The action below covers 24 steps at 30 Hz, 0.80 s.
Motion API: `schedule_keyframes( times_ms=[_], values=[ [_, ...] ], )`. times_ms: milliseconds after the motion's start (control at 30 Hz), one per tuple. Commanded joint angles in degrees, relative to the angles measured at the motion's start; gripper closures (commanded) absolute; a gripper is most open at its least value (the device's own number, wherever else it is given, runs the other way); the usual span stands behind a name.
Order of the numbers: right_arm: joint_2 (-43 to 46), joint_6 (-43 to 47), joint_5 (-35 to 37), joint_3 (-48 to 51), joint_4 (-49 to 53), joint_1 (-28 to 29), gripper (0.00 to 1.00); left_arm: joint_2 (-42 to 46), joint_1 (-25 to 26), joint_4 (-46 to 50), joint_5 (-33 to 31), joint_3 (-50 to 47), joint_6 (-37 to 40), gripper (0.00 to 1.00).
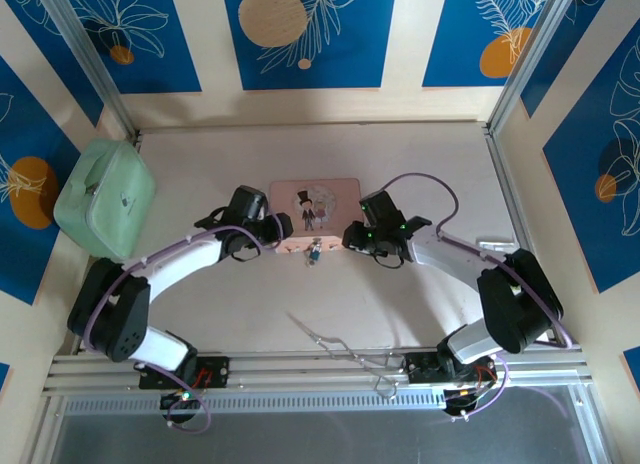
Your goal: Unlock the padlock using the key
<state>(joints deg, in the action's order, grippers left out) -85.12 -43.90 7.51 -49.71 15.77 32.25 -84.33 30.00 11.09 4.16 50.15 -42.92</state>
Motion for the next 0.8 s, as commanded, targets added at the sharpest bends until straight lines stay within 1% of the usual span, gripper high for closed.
schedule_keyframes(
  times_ms=[0, 133, 267, 300, 367, 400, 467, 533, 567, 700, 767],
  values=[
    [-0.97, 1.99, -0.65, -2.46, 0.87, -0.02, 0.71, -0.93, -0.64, -1.8, 2.43, 1.62, 2.12, 0.35],
    [1.58, 2.77, 3.46, -3.15, 2.54, 3.6, 0.71, -0.26, -0.98, -0.78, 0.47, 2.55, 3.58, 0.35],
    [6.45, 1.05, 10.1, -1.84, 4.0, 9.7, 0.66, 2.89, -1.26, 1.77, 0.13, 3.34, 4.12, 0.35],
    [7.04, 0.93, 12.0, -1.71, 4.08, 11.22, 0.64, 3.76, -1.28, 2.27, -0.45, 3.08, 4.39, 0.35],
    [8.16, 0.29, 20.28, -1.05, 4.09, 15.61, 0.63, 5.01, -1.26, 4.96, -2.04, 3.26, 5.15, 0.35],
    [8.22, -0.27, 23.05, -0.87, 4.22, 17.04, 0.62, 5.42, -1.26, 6.69, -2.37, 3.58, 5.37, 0.35],
    [8.18, -3.16, 27.93, -1.0, 5.75, 19.55, 0.61, 6.7, -1.26, 9.52, -1.85, 3.78, 5.51, 0.35],
    [8.15, -4.57, 30.69, -1.04, 6.07, 21.58, 0.55, 8.92, -1.26, 9.86, -0.56, 2.48, 4.6, 0.35],
    [7.9, -4.6, 30.91, -1.1, 5.82, 22.2, 0.53, 10.47, -1.26, 9.44, -0.04, 1.28, 3.97, 0.35],
    [4.8, -5.54, 27.23, -3.57, 7.87, 22.69, 0.53, 15.16, -1.26, 9.21, 0.97, -1.99, 1.91, 0.34],
    [3.23, -5.44, 24.59, -3.47, 5.78, 23.35, 0.53, 16.59, -1.26, 9.09, 2.11, -2.92, 1.39, 0.34]
  ],
)
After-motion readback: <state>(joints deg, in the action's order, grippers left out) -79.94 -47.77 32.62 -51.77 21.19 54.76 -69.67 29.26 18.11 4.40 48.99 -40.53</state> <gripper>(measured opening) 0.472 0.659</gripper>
